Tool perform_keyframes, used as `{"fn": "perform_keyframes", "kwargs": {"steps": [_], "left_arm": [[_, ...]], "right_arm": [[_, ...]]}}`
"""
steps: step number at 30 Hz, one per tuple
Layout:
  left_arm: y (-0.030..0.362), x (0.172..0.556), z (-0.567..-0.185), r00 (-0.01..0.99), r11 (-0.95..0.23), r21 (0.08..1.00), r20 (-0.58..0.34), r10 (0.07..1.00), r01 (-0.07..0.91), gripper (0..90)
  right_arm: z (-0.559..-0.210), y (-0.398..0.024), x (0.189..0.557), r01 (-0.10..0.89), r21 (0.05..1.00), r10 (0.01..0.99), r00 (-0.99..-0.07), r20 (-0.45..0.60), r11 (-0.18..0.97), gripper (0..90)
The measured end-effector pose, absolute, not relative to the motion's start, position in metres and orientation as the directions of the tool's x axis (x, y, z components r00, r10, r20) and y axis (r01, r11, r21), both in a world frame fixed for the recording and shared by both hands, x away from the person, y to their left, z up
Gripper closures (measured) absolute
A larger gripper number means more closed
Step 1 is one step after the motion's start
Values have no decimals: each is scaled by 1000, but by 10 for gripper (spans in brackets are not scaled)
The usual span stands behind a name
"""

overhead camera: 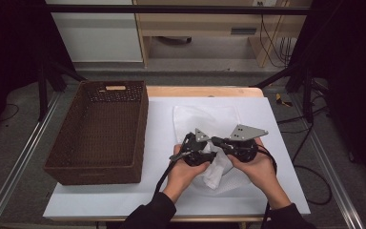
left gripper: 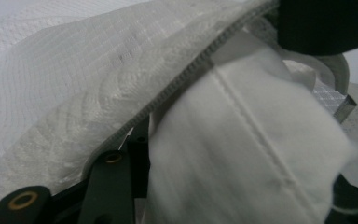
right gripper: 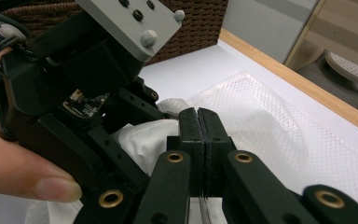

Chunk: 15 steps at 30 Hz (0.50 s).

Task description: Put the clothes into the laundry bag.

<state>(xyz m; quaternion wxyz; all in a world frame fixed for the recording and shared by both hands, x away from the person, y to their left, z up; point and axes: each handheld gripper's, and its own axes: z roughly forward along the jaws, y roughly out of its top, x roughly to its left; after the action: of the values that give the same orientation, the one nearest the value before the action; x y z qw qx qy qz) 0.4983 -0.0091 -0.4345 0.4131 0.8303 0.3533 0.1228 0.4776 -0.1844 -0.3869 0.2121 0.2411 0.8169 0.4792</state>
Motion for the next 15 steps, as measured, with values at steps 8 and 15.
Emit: {"fn": "perform_keyframes", "kwargs": {"steps": [8, 15], "left_arm": [[-14, 499, -442, 724, -407, 779, -85, 685, 476, 383], [-13, 493, -440, 753, -411, 794, -88, 652, 448, 269]], "right_arm": [[-392, -187, 480, 209, 880, 603, -791, -105, 427, 899], [-394, -190, 482, 221, 880, 613, -785, -95, 420, 899]]}}
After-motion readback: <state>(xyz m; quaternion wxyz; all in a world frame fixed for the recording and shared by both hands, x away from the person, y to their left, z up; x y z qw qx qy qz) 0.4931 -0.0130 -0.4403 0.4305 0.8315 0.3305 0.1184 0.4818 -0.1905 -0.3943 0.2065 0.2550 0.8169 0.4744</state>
